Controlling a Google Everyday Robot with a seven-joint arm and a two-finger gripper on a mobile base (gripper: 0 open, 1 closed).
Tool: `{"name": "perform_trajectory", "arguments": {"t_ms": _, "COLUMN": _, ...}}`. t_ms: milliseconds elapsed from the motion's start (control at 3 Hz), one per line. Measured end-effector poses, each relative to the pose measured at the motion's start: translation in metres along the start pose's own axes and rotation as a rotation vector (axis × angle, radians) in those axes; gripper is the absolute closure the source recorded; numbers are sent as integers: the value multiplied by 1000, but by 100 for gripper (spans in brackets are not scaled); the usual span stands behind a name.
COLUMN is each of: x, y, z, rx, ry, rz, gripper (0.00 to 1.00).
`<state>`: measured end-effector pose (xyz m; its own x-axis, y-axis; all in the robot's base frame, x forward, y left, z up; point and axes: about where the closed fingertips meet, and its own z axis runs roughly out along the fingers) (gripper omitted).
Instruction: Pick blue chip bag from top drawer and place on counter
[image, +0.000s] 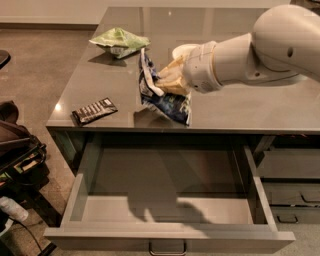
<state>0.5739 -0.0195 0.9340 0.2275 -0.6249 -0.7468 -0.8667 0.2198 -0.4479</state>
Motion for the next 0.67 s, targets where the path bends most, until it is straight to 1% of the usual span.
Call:
{"name": "perform_trajectory", "arguments": {"t_ms": 333, "x": 0, "y": 0, "z": 0, "rx": -1, "ry": 0, "rz": 0, "gripper": 14}}
{"name": "perform_trajectory", "arguments": {"t_ms": 667, "x": 0, "y": 0, "z": 0, "rx": -1, "ry": 0, "rz": 0, "gripper": 0}}
